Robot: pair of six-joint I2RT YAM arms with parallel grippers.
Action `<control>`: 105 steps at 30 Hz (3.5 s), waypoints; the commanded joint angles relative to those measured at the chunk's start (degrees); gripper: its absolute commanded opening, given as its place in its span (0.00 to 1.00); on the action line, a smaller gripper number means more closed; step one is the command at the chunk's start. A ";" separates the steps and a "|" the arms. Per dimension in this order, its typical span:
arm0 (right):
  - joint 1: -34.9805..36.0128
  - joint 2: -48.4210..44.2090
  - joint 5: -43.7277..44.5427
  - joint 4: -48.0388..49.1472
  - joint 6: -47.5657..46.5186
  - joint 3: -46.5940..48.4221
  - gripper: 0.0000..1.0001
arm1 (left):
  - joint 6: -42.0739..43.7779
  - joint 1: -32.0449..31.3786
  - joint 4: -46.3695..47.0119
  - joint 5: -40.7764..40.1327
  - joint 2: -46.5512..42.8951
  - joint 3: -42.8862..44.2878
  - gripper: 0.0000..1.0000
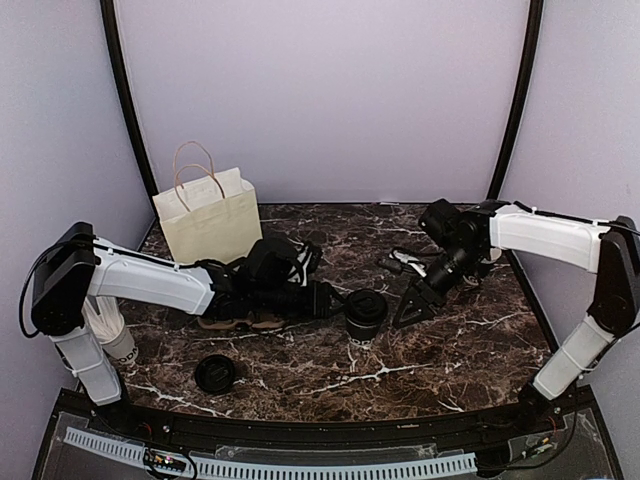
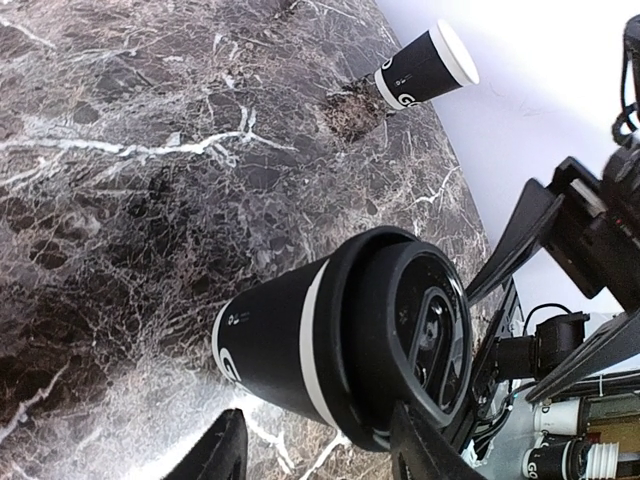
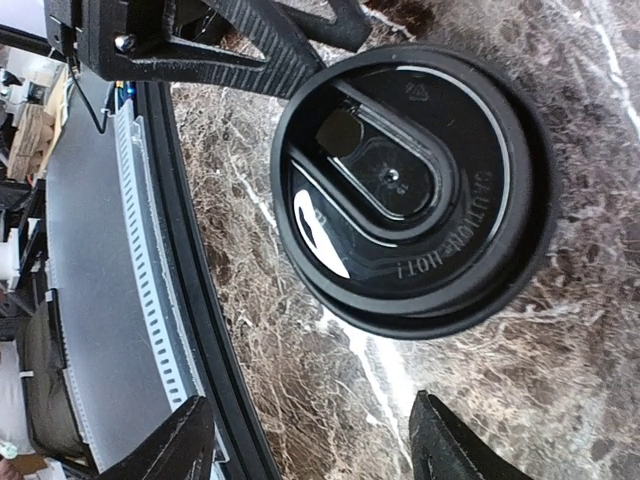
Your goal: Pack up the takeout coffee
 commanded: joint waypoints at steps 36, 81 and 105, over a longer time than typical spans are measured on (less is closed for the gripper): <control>10.57 2.62 18.38 18.79 -15.40 -0.55 0.90 | -6.06 0.66 -1.87 2.57 3.71 0.52 0.42; 7.77 -8.40 12.42 15.70 -9.79 -2.72 0.86 | 5.28 -0.04 -23.32 -4.48 1.37 14.95 0.42; 0.99 -18.36 10.81 8.32 -13.60 -6.77 0.88 | 10.69 -4.03 -16.91 -1.95 1.87 15.35 0.48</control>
